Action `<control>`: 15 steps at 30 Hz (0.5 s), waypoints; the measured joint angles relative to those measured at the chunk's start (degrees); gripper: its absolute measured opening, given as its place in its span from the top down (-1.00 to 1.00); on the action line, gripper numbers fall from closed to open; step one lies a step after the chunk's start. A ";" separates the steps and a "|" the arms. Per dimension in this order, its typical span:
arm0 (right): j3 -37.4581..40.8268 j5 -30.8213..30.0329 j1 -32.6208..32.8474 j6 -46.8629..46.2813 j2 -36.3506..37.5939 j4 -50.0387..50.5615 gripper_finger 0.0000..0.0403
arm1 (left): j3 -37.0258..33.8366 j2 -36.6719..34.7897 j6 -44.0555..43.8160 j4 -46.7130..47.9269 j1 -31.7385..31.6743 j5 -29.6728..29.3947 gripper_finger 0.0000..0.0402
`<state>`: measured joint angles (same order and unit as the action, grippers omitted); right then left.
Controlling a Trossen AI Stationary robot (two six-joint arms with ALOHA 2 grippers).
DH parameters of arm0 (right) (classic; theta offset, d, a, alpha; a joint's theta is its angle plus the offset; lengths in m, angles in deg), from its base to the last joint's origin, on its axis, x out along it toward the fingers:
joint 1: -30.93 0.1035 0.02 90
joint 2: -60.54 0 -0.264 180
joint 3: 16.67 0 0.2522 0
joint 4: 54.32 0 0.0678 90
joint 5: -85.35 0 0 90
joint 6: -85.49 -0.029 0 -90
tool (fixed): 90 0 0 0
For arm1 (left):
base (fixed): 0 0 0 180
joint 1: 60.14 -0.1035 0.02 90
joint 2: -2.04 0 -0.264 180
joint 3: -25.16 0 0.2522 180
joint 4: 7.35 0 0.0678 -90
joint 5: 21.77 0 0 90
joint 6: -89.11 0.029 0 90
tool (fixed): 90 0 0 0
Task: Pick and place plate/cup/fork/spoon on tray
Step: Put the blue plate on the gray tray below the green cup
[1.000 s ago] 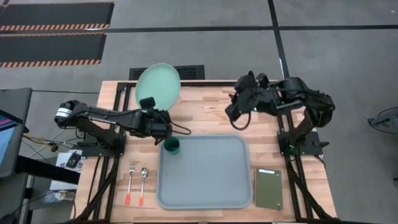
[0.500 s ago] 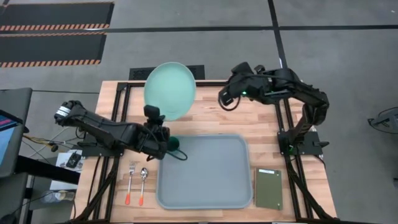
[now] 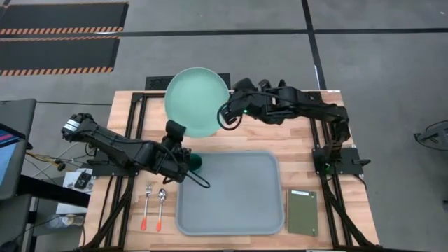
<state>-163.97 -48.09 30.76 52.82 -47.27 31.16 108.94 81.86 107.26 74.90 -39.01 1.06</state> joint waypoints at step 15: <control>-0.20 9.31 -2.88 1.20 7.47 -4.54 0.13 | -0.02 0.00 3.59 0.12 0.09 -2.02 1.00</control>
<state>-164.16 -38.78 27.89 54.01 -39.80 26.62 108.92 81.86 110.85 75.01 -38.93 -0.96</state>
